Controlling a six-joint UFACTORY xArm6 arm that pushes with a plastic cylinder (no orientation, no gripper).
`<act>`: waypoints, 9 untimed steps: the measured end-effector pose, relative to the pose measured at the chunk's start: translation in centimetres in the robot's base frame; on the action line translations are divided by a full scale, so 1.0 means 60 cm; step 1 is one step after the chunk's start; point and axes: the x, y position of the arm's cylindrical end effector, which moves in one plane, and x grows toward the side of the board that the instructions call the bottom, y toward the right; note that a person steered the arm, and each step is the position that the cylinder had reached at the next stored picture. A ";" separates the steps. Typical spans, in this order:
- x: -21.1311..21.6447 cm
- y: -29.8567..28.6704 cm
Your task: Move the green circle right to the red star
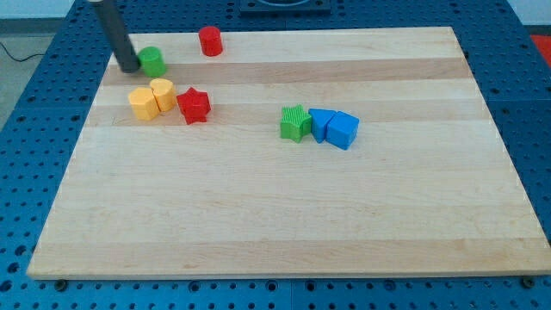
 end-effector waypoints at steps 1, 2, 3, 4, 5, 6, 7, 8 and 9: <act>-0.004 0.069; -0.031 0.058; -0.071 0.051; -0.067 0.109; 0.002 0.182; 0.043 0.241; 0.043 0.254; 0.041 0.252; 0.042 0.242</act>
